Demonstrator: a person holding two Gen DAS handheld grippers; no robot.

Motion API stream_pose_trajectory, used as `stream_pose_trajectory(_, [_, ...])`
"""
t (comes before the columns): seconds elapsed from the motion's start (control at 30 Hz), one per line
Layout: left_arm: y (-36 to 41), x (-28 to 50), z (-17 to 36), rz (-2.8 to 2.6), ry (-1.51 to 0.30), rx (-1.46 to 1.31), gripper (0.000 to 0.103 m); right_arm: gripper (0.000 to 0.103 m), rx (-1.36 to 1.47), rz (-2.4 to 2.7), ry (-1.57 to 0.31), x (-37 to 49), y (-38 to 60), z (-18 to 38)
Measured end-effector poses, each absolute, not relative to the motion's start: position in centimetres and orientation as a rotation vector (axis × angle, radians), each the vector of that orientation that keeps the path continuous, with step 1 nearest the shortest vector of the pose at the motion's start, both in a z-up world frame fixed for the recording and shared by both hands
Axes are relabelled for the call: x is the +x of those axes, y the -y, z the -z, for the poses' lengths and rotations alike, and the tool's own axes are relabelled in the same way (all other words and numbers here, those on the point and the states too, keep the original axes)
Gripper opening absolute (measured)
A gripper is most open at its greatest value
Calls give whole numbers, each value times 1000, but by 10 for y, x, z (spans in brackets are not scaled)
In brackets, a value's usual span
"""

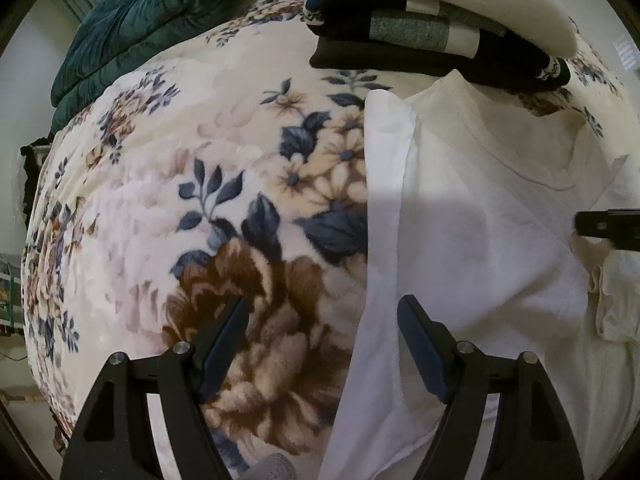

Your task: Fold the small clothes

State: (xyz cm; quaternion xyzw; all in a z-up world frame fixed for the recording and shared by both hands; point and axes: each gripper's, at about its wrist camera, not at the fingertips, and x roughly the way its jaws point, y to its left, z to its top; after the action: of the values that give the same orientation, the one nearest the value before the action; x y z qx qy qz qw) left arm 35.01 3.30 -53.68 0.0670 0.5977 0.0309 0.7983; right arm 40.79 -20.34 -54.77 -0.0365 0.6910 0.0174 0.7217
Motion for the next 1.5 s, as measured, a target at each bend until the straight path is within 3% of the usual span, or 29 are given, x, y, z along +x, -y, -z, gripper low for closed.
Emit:
stream_pose_trajectory(0.03, [-33,350,537,-65,-1282,143,75,29,-111,-51,-1555,410,201,554])
stream_pose_trajectory(0.07, [-33,350,537,-66,-1282,144,75,4,-124,-49,-1581,412,202,559])
stream_pose_trajectory(0.27, [-34,349,536,-69,-1276,125,75,4,200,-11,-1417,432,246,518])
stream_pose_trajectory(0.33, [-37,346,536,-73,-1281,111,75,9,330,-36,-1390,432,265,506])
stream_pose_trajectory(0.4, [-41,342,537,-74,-1292,98,75,47,469,-78,-1436,421,287,501])
stream_pose_trajectory(0.43, [-44,338,537,-75,-1298,90,75,52,512,-79,-1423,411,298,495])
stream_pose_trajectory(0.6, [-50,325,540,-84,-1325,60,75,53,463,28,-1407,328,330,478])
stream_pose_trajectory(0.87, [-24,333,571,-92,-1348,144,75,52,289,145,-1568,262,310,558])
stream_pose_trajectory(1.03, [-18,326,564,-88,-1347,139,75,53,396,133,-1543,248,331,517])
stream_pose_trajectory(1.17, [-27,317,520,-101,-1313,42,75,63,457,145,-1531,220,374,461])
stream_pose_trajectory(1.27, [-23,302,485,-106,-1292,19,75,64,457,139,-1553,201,410,429])
stream_pose_trajectory(1.5, [48,233,464,-78,-1368,-10,75,64,444,96,-1608,180,471,426])
